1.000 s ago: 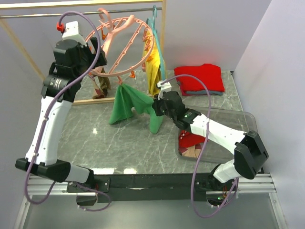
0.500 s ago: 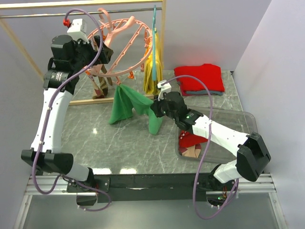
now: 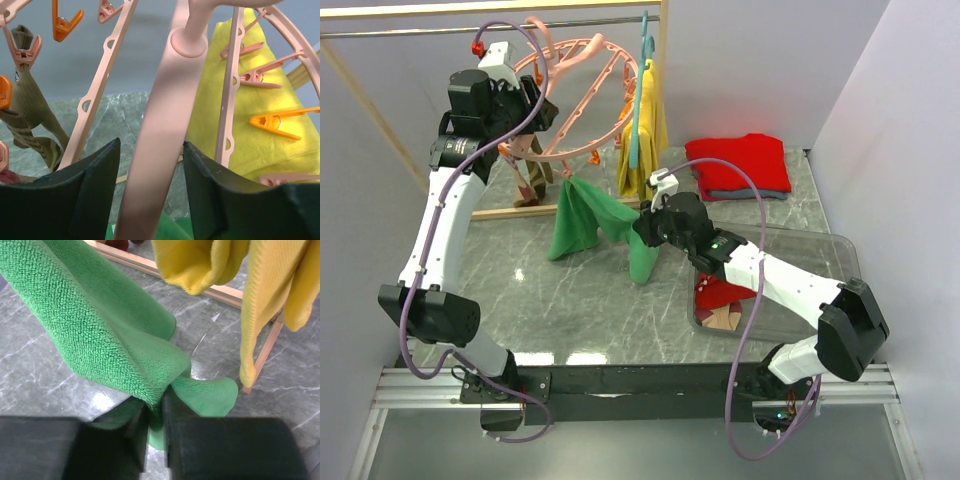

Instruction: Remove the socks clipped to the hanger

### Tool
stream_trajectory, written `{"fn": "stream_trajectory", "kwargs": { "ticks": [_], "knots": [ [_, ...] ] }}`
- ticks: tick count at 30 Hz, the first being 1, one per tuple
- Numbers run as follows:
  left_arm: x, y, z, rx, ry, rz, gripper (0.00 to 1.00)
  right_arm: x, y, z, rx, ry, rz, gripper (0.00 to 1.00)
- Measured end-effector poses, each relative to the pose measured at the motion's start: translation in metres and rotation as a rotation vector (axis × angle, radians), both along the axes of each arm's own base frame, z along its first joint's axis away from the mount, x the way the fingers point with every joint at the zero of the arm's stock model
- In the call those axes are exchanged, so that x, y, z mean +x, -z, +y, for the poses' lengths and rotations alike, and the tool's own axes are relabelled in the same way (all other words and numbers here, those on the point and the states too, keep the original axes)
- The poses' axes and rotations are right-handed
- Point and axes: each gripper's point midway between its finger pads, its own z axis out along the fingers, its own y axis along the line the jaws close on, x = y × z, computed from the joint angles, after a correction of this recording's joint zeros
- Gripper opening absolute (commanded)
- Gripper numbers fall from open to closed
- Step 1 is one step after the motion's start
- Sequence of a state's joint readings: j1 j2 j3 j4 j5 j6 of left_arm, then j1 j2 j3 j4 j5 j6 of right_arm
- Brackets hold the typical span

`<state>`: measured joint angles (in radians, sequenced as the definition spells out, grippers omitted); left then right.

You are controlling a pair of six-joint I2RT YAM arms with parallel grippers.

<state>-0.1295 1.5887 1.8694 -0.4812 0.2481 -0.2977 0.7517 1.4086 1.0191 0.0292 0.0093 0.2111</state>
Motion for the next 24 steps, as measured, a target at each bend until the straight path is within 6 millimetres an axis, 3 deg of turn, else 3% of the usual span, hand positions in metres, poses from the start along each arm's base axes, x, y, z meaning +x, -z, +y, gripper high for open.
{"fn": "stream_trajectory", "kwargs": {
  "ticks": [5,7,8,10,11,14,16,17,24],
  "knots": [
    [0.001,0.001,0.002,0.003,-0.014,0.002,0.33,-0.001,-0.002,0.000,0.008,0.001,0.003,0.54],
    [0.000,0.000,0.000,0.010,-0.017,0.001,0.30,-0.002,-0.006,-0.001,0.014,0.001,-0.001,0.56],
    [-0.001,0.001,-0.001,0.011,-0.024,0.004,0.28,-0.003,-0.008,-0.001,0.020,0.001,-0.003,0.64],
    [-0.002,0.001,0.002,0.020,-0.049,0.007,0.26,-0.004,-0.013,-0.002,0.033,0.004,-0.008,0.65],
    [-0.003,0.000,0.004,0.024,-0.059,0.007,0.25,-0.005,-0.016,-0.003,0.040,0.006,-0.009,0.74],
    [-0.009,-0.001,0.009,0.033,-0.092,0.014,0.22,-0.008,-0.023,-0.005,0.057,0.010,-0.011,0.85],
    [-0.013,-0.002,0.011,0.039,-0.113,0.019,0.20,-0.011,-0.027,-0.007,0.066,0.013,-0.011,0.85],
    [-0.017,-0.004,0.013,0.044,-0.127,0.022,0.18,-0.012,-0.029,-0.008,0.072,0.014,-0.012,0.92],
    [-0.032,-0.011,0.014,0.064,-0.235,0.060,0.11,-0.022,-0.042,-0.013,0.096,0.017,-0.018,0.94]
  ]
}}
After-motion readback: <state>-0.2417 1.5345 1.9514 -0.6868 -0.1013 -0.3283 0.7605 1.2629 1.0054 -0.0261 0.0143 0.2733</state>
